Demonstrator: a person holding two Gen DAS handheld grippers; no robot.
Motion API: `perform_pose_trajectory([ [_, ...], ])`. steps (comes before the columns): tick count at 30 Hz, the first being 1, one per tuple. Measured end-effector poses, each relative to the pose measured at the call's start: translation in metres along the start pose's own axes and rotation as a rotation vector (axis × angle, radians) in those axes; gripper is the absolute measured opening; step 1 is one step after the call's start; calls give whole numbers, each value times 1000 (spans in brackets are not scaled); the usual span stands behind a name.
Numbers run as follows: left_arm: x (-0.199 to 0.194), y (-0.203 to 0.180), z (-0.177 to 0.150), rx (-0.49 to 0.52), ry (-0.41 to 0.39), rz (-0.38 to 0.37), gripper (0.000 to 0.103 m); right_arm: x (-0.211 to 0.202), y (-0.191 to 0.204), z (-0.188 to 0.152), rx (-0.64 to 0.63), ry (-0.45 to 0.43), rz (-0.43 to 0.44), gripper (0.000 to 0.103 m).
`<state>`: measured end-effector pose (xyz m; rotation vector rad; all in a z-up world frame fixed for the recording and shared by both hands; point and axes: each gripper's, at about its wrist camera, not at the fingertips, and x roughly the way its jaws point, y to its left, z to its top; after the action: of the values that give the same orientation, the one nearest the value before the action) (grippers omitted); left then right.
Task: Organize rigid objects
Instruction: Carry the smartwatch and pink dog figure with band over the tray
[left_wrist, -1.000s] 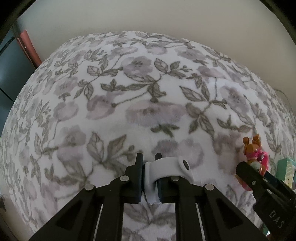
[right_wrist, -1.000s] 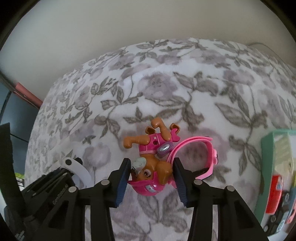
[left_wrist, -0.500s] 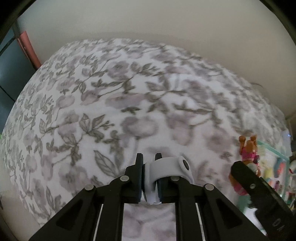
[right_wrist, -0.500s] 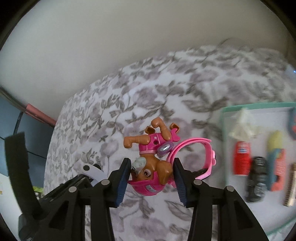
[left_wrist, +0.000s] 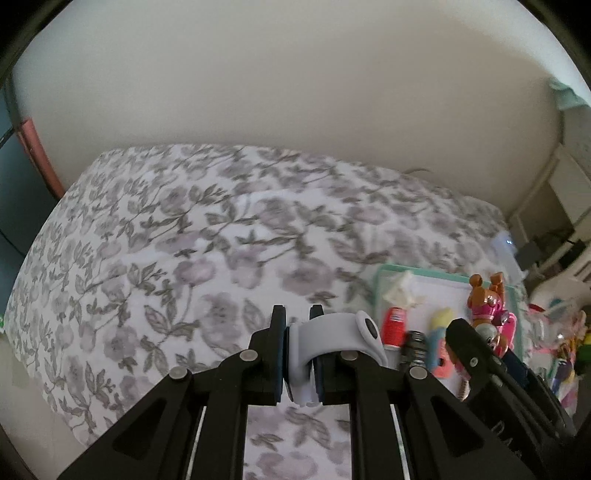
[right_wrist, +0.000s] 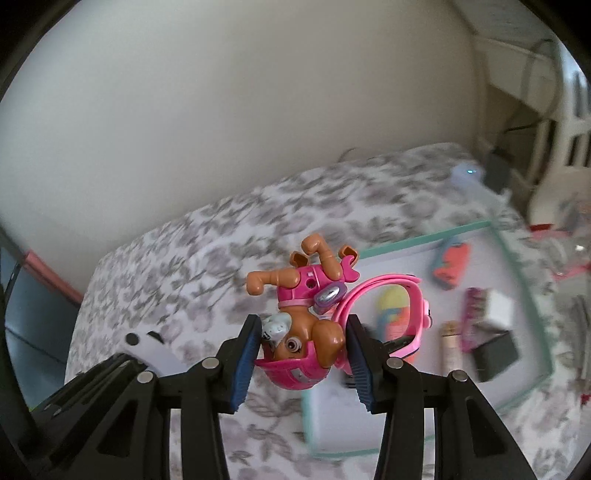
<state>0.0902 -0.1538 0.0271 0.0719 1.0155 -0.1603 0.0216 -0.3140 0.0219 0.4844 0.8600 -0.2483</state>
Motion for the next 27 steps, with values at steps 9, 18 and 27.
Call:
perform_pose_trajectory([
  [9, -12, -70, -18, 98, -19, -73, 13, -26, -76, 7, 92, -74, -149, 48],
  [18, 24, -114, -38, 169, 58, -125, 13, -5, -119, 2, 155, -9, -197, 49],
  [27, 64, -118, -64, 174, 212, -135, 13, 23, -118, -10, 122, 74, -237, 49],
])
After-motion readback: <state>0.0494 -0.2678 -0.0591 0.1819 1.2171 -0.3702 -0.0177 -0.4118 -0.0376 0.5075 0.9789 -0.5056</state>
